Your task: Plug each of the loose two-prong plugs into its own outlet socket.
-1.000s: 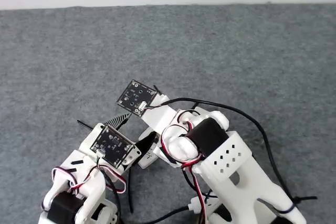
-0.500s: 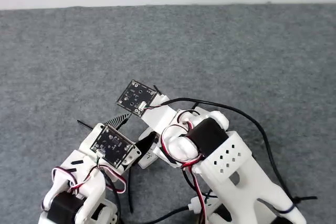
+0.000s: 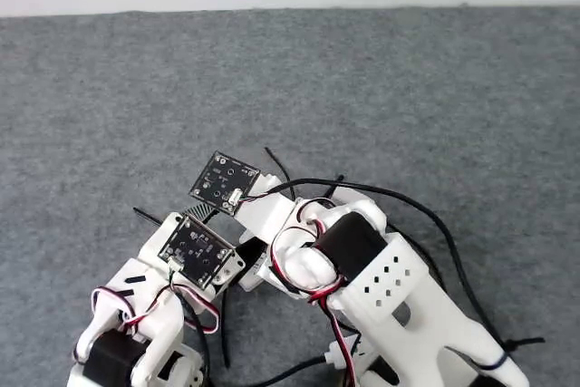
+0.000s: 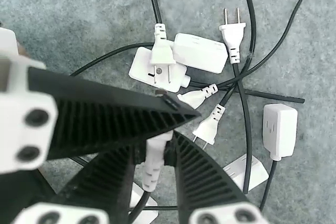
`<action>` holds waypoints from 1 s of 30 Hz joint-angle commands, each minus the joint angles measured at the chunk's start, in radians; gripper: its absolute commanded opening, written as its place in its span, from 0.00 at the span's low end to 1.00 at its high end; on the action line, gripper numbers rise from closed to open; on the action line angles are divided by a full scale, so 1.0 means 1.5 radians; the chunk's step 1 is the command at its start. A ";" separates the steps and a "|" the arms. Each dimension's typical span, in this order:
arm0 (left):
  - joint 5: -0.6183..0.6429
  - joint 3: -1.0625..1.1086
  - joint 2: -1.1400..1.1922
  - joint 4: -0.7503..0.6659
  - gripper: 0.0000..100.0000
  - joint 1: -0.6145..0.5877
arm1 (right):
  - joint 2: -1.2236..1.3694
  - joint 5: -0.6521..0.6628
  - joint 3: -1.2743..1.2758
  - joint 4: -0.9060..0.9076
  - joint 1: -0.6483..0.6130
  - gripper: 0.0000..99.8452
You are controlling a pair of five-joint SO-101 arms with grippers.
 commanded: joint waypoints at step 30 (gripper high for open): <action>-0.005 0.037 0.013 -0.064 0.25 0.006 | -0.077 -0.005 -0.065 0.021 -0.004 0.01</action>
